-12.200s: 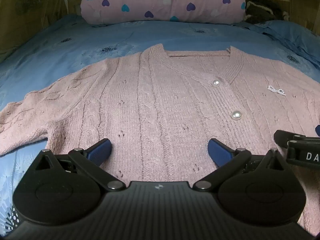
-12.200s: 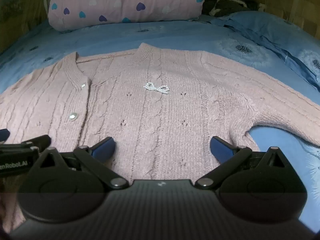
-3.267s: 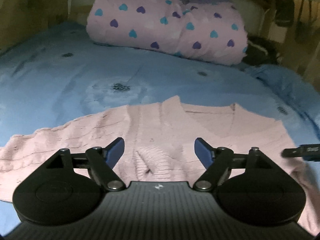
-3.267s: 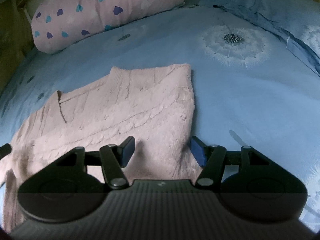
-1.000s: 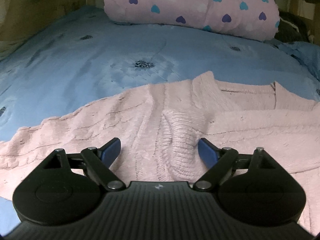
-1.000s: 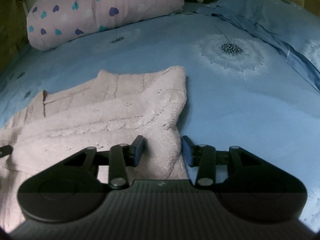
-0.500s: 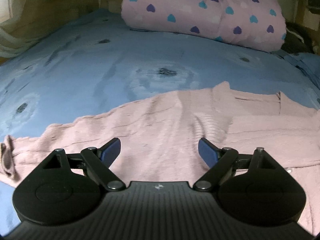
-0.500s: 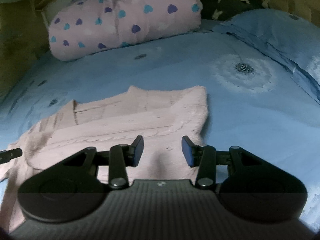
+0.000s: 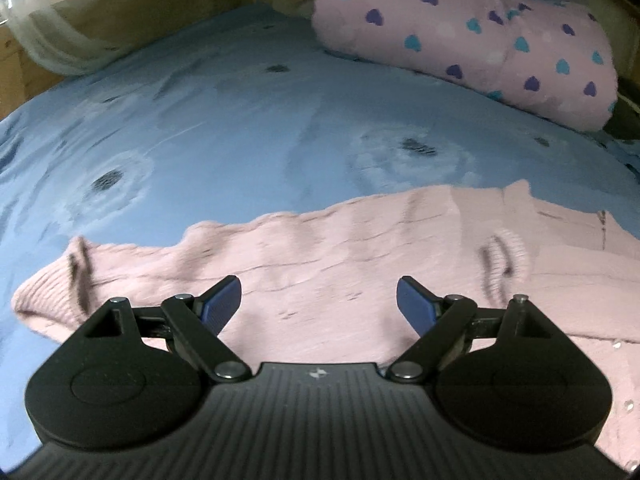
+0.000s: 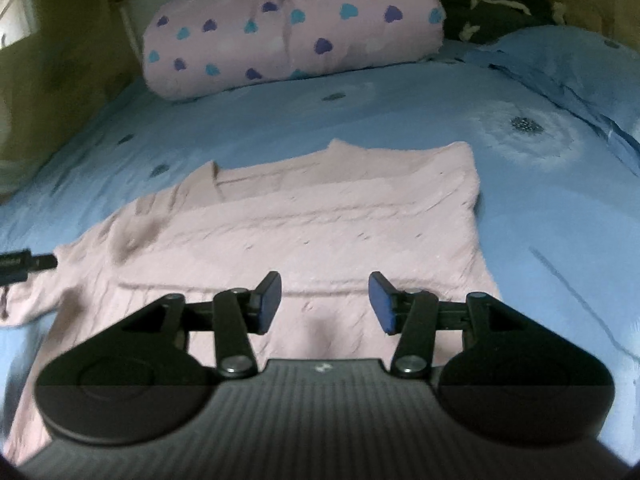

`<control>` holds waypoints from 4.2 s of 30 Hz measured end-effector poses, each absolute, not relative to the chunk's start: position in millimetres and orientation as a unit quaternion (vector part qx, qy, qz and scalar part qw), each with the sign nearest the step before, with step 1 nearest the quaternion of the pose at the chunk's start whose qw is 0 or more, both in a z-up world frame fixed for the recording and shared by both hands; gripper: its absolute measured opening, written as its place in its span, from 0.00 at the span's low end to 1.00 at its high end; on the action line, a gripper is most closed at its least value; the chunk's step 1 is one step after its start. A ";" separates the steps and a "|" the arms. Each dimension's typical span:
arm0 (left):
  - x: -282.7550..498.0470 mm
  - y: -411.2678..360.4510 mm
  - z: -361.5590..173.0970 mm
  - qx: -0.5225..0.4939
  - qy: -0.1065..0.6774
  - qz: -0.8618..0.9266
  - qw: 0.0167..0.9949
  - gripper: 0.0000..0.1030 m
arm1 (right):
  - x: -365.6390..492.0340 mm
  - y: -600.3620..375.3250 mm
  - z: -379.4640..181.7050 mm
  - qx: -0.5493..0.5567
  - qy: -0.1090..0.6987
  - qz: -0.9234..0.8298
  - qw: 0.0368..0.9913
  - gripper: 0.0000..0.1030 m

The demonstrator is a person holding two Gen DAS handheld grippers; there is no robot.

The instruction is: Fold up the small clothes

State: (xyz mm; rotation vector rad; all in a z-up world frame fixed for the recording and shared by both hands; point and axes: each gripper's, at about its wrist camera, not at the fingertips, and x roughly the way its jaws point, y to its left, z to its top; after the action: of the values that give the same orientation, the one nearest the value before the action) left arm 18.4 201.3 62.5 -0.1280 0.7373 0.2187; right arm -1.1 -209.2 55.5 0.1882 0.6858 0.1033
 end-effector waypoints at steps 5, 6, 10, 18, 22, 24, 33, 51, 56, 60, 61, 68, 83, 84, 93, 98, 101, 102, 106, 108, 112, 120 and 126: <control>6.1 229.9 56.5 -0.057 0.368 0.141 0.917 0.86 | -26.8 -194.0 53.3 0.092 0.338 0.060 0.935 0.49; 4.3 235.4 56.3 -0.055 0.368 0.148 0.916 0.86 | -31.1 -191.9 51.8 0.092 0.341 0.060 0.934 0.49; -4.4 261.1 57.4 -0.041 0.364 0.184 0.912 0.86 | -44.0 -186.3 45.6 0.083 0.355 0.060 0.929 0.49; -15.9 300.0 67.7 -0.008 0.344 0.260 0.902 0.86 | -53.3 -176.7 36.8 0.095 0.374 0.058 0.921 0.49; -12.3 316.4 66.0 0.019 0.345 0.298 0.890 0.86 | -54.4 -170.6 34.4 0.090 0.380 0.061 0.919 0.49; -10.0 324.6 61.6 0.013 0.354 0.308 0.883 0.86 | -54.6 -167.5 33.3 0.088 0.382 0.062 0.918 0.49; -4.0 352.1 42.6 -0.087 0.374 0.286 0.878 0.90 | -55.8 -158.2 32.0 0.076 0.385 0.072 0.917 0.49; -7.8 356.6 30.7 -0.079 0.358 0.281 0.887 0.40 | -59.3 -164.1 33.0 0.092 0.385 0.075 0.915 0.49; -21.2 361.6 40.9 -0.114 0.350 0.270 0.890 0.22 | -63.5 -170.0 37.2 0.104 0.380 0.083 0.916 0.49; -39.5 366.6 60.4 -0.183 0.318 0.248 0.897 0.21 | -67.2 -177.7 43.2 0.112 0.371 0.087 0.918 0.49; -44.1 366.6 66.9 -0.191 0.308 0.246 0.899 0.21 | -68.1 -180.1 44.7 0.114 0.368 0.087 0.919 0.49; -67.6 364.1 117.0 -0.203 0.260 0.227 0.916 0.21 | -75.2 -193.5 48.1 0.130 0.356 0.087 0.921 0.49; -60.4 262.5 202.2 -0.205 0.220 0.064 0.951 0.21 | -84.6 -206.1 49.4 0.152 0.345 0.096 0.921 0.49; -57.0 248.5 204.5 -0.199 0.222 0.050 0.953 0.21 | -84.9 -207.8 49.1 0.154 0.344 0.096 0.921 0.49; -17.4 150.5 165.4 -0.165 0.285 -0.026 0.944 0.20 | -88.7 -219.9 47.9 0.164 0.342 0.091 0.921 0.49; -2.1 127.3 125.1 -0.142 0.332 -0.043 0.932 0.21 | -88.6 -219.6 47.6 0.157 0.344 0.088 0.921 0.49; 1.2 128.0 108.0 -0.135 0.352 -0.048 0.925 0.22 | -87.3 -216.4 47.0 0.149 0.347 0.089 0.922 0.49; 3.0 128.8 103.9 -0.129 0.357 -0.050 0.924 0.22 | -86.0 -214.2 46.7 0.147 0.349 0.089 0.921 0.49; 5.0 133.9 92.0 -0.108 0.366 -0.052 0.923 0.41 | -79.2 -198.8 46.7 0.141 0.359 0.101 0.917 0.49; 4.1 137.3 89.3 -0.100 0.363 -0.049 0.925 0.55 | -75.4 -187.3 48.0 0.132 0.361 0.112 0.916 0.49; 3.5 144.2 85.8 -0.077 0.355 -0.044 0.931 0.59 | -68.1 -159.4 54.8 0.102 0.361 0.137 0.917 0.49; 1.8 179.0 79.2 -0.073 0.359 0.008 0.931 0.60 | -45.1 -110.2 68.5 0.063 0.361 0.178 0.913 0.49; -2.4 210.8 76.7 -0.110 0.366 0.039 0.923 0.65 | -8.3 -84.9 68.8 0.097 0.377 0.202 0.899 0.49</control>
State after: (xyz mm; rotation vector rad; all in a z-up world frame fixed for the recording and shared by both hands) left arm -2.4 210.8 76.7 -0.2257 0.7516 0.0792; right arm -8.3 -84.9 68.8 0.2016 0.7803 0.4173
